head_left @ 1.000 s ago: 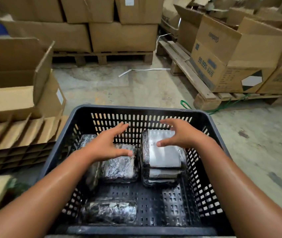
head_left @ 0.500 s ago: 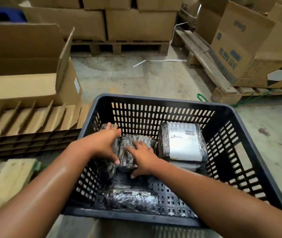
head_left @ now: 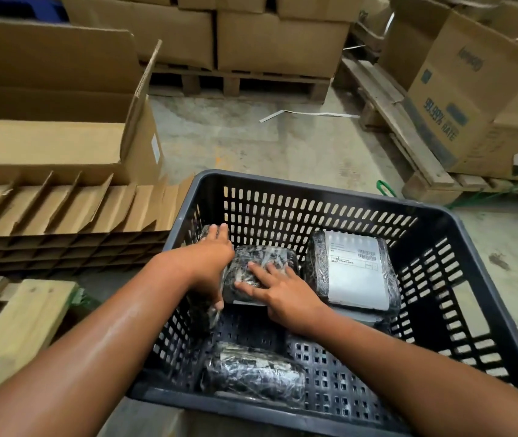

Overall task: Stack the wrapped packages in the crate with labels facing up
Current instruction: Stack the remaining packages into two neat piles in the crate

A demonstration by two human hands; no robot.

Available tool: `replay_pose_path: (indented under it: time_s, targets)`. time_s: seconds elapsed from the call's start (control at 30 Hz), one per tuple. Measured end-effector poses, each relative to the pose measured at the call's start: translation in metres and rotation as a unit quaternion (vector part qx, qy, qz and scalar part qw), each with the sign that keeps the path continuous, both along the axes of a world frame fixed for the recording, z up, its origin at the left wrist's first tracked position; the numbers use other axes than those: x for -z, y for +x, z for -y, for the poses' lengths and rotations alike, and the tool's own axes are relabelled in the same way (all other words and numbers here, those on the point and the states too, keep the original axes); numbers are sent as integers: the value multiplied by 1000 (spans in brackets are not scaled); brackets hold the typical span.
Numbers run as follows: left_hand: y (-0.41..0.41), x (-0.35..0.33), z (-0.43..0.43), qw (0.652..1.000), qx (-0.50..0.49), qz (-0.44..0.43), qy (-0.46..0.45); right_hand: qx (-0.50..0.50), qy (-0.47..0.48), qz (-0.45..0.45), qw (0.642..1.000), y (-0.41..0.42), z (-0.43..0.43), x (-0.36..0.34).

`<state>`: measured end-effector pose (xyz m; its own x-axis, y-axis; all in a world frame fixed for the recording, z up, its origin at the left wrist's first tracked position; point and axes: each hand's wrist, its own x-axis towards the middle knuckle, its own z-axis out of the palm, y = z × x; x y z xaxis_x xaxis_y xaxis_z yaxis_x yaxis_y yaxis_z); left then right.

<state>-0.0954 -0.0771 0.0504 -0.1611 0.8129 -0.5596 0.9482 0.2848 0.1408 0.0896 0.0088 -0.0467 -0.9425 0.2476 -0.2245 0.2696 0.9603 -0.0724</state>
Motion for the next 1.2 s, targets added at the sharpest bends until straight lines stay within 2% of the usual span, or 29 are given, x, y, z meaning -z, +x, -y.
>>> replay_pose_path:
  time_s: [0.2, 0.33, 0.43, 0.5, 0.57, 0.7, 0.8, 0.9, 1.03, 1.13, 1.2]
  targets:
    - [0, 0, -2, 1000, 0, -9, -12, -43, 20, 20, 999, 4, -6, -4]
    - [0, 0, -3, 1000, 1, -15, -19, -14, 37, 52, 998, -2, 4, 2]
    - [4, -1, -4, 999, 1, -28, -28, 3, 16, 85, 996, -7, 11, 3]
    - [6, -1, -5, 999, -2, -35, -31, 9, -3, 47, 999, -10, 6, -9]
    - [7, 0, -4, 999, -3, -32, -30, 42, -35, -47, 997, -13, -8, -26]
    - [4, 1, -3, 999, -8, -8, -30, 175, -205, -157, 950, -10, -38, -56]
    - [-4, 0, -5, 999, -15, 28, -1, 193, -294, -191, 917, 4, -58, -66]
    - [-11, 0, -6, 994, -28, 76, 74, 212, -359, -206, 885, 15, -73, -76]
    - [-13, -5, -11, 972, -34, 157, 169, 217, -415, -226, 854, 20, -87, -97]
    - [-11, -9, -14, 948, -51, 235, 207, 231, -456, -267, 817, 26, -95, -110]
    - [-10, -11, -16, 920, -68, 312, 229, 243, -501, -290, 779, 29, -100, -112]
